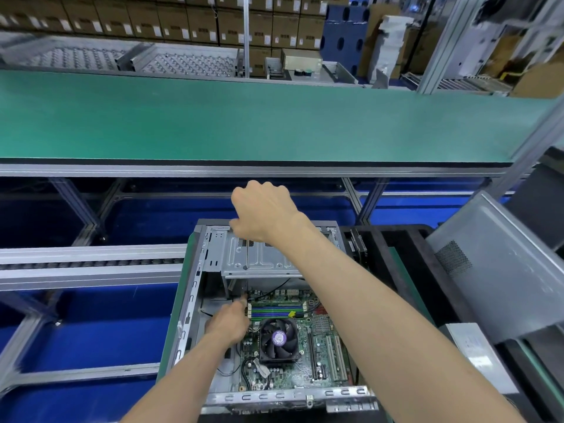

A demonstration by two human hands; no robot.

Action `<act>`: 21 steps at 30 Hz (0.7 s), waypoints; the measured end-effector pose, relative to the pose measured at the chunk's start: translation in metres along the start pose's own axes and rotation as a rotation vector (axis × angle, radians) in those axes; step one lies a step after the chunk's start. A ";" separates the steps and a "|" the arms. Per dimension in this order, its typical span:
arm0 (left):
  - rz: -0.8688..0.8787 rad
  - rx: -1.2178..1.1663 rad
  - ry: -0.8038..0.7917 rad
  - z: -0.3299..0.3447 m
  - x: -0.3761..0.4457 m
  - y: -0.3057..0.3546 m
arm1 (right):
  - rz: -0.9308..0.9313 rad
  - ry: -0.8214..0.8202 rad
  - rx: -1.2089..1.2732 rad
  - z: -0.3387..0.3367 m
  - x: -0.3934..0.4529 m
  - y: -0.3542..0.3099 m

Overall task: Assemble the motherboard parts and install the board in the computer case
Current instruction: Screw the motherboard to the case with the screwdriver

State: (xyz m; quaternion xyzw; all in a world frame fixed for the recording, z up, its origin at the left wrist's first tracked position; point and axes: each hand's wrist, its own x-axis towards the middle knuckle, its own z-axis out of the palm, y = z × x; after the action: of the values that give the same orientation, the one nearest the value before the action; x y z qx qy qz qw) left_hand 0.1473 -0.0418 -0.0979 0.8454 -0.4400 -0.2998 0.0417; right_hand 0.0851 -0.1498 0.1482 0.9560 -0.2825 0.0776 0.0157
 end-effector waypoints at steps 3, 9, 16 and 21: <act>0.008 -0.009 -0.004 0.000 0.001 0.000 | -0.053 -0.068 0.148 -0.004 -0.001 0.000; 0.006 -0.018 -0.004 -0.001 0.000 -0.001 | 0.014 0.058 -0.010 0.004 -0.002 -0.005; 0.014 -0.011 0.000 0.000 0.000 0.000 | -0.009 0.006 0.094 0.001 -0.001 -0.006; 0.009 -0.005 0.004 -0.001 -0.002 0.000 | -0.019 0.002 0.055 0.000 0.000 -0.009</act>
State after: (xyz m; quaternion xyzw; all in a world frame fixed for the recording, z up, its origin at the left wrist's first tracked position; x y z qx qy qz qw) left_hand 0.1473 -0.0406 -0.0960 0.8438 -0.4431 -0.2991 0.0459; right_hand 0.0899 -0.1425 0.1484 0.9586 -0.2710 0.0863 -0.0096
